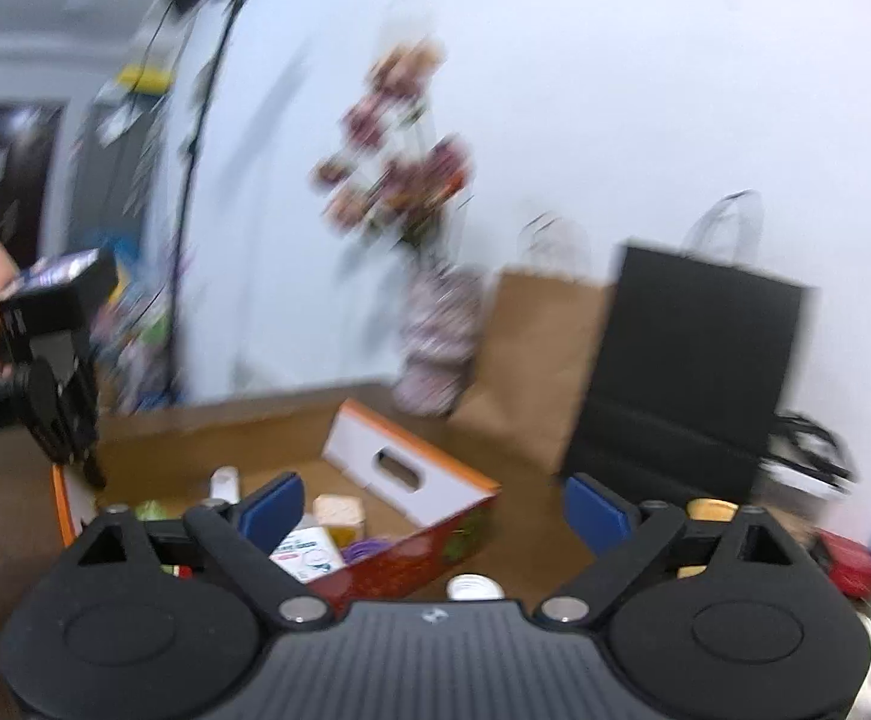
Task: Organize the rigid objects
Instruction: 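Withdraw the right tool toward the white bottle cap, then grasp the white bottle cap with the right gripper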
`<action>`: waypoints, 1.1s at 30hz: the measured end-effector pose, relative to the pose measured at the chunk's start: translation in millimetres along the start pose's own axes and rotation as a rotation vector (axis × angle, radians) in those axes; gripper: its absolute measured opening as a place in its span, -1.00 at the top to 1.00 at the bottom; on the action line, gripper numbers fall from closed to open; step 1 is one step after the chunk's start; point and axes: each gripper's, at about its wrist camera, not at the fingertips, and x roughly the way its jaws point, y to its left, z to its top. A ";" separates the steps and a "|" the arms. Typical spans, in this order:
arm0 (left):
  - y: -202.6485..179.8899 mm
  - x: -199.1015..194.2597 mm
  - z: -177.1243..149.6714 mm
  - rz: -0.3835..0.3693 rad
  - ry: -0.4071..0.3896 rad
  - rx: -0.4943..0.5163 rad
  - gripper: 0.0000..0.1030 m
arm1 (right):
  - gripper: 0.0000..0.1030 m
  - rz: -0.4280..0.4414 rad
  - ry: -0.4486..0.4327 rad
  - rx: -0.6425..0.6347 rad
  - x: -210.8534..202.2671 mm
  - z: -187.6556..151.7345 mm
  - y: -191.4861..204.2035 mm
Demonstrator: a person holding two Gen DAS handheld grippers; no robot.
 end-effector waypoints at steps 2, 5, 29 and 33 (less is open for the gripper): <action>0.2 -0.3 -0.4 0.000 -0.003 -0.004 0.76 | -0.92 -0.036 -0.044 0.059 -21.0 -14.7 -1.3; -0.6 -0.5 0.4 0.001 -0.002 -0.004 0.76 | -0.93 -0.089 -0.030 0.126 -34.7 -30.1 -3.6; -0.8 -1.2 0.2 0.004 -0.003 -0.005 0.76 | -0.20 -0.006 0.481 0.173 132.4 -68.1 17.7; -1.0 -1.1 0.3 0.004 -0.004 -0.004 0.76 | 0.24 -0.041 0.497 0.179 154.9 -72.0 23.4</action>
